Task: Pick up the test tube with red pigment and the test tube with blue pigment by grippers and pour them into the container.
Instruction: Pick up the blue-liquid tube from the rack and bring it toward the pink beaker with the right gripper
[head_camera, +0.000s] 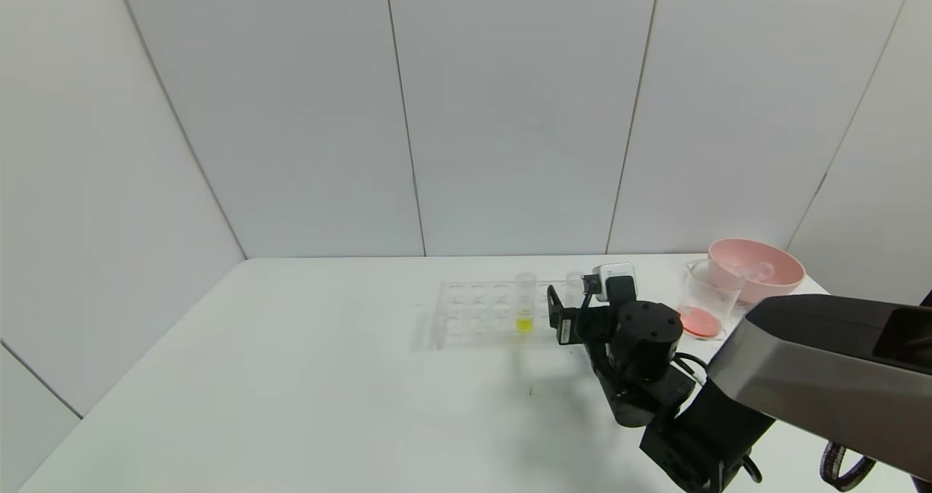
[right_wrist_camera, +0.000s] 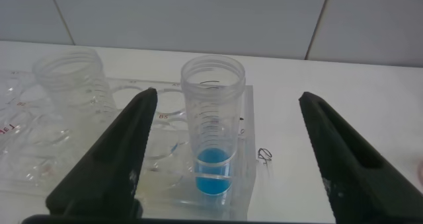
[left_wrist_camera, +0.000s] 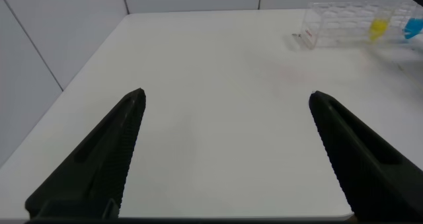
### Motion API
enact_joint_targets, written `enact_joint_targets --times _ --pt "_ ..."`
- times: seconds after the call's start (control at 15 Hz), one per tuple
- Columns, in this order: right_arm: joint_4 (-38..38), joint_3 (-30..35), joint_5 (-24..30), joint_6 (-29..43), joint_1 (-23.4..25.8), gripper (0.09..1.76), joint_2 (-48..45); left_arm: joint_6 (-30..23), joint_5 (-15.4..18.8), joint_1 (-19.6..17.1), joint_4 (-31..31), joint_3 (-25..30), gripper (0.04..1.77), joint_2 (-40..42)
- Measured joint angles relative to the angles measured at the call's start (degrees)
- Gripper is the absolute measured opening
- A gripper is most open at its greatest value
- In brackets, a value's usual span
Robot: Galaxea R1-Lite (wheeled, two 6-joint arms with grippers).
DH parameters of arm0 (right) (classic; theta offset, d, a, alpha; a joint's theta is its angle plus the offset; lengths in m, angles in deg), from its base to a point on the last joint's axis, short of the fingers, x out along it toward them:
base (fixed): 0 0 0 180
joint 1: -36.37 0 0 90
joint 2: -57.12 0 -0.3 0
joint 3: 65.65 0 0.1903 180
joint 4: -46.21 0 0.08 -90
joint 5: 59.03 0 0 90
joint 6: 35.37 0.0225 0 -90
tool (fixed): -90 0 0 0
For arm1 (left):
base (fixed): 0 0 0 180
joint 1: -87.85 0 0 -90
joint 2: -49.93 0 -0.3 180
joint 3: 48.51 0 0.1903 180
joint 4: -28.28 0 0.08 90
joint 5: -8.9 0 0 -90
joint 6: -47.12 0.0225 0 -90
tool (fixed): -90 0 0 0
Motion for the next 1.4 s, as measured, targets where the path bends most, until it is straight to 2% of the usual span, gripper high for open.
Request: enact_joint_targets --times 0.2,0.4,0.47,1.2,1.4 --pt "0.0 0.2 0.0 0.1 -0.1 1.05 0.0 0.0 0.0 0.0 0.0 0.0 1.76 0.0" --pt "0.1 0.5 0.0 0.1 -0.2 0.75 0.0 0.0 0.0 0.0 0.0 0.0 1.76 0.0" --pt "0.1 0.5 0.0 0.1 -0.4 0.49 0.0 0.0 0.0 0.0 0.0 0.0 1.76 0.0" --pt "-0.3 0.1 0.1 -1.8 0.0 0.49 -1.7 0.0 0.0 0.0 0.0 0.0 1.76 0.0" --pt "-3.5 -0.1 1.4 -2.9 0.5 0.49 -5.3 0.0 0.0 0.0 0.0 0.0 1.76 0.0"
